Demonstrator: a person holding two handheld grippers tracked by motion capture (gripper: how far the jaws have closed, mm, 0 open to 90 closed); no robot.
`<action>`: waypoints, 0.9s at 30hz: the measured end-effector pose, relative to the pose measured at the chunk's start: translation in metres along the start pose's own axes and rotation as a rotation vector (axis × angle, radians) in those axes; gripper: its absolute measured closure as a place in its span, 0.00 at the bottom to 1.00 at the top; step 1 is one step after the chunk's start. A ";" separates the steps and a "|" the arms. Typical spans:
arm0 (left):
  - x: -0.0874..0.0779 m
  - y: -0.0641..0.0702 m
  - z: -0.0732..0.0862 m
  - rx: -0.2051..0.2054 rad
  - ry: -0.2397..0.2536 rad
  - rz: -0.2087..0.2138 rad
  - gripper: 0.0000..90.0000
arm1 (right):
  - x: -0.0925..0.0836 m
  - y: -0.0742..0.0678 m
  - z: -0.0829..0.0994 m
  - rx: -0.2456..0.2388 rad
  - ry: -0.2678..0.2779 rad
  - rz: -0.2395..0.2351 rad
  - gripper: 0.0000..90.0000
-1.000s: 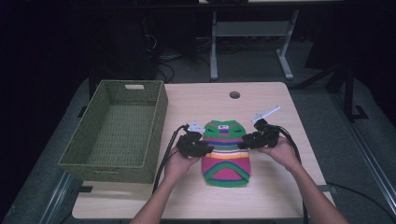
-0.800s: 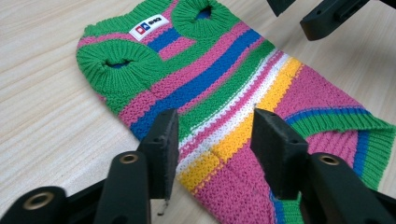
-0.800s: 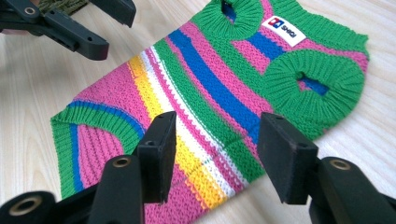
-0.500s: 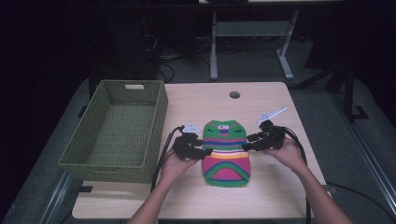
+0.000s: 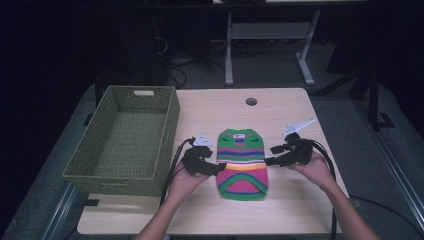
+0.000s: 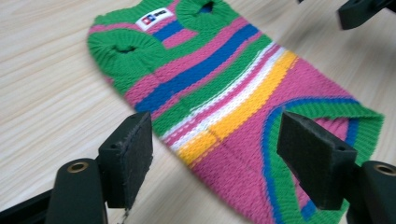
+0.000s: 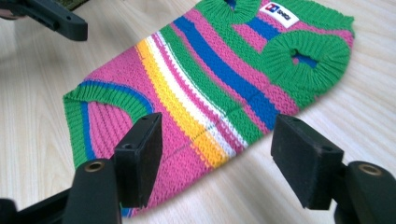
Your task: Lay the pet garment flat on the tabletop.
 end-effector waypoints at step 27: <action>-0.026 0.007 0.025 -0.009 0.022 0.025 0.26 | -0.027 -0.011 0.044 0.013 0.041 0.028 0.33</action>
Point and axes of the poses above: each handheld gripper's, and its own axes: x roughly forward along the jaws, z roughly out of its underside, y roughly to its right, the point moved 10 cm from there along x, roughly forward along the jaws, and after that the axes turned 8 degrees about -z, right-handed, at the moved point
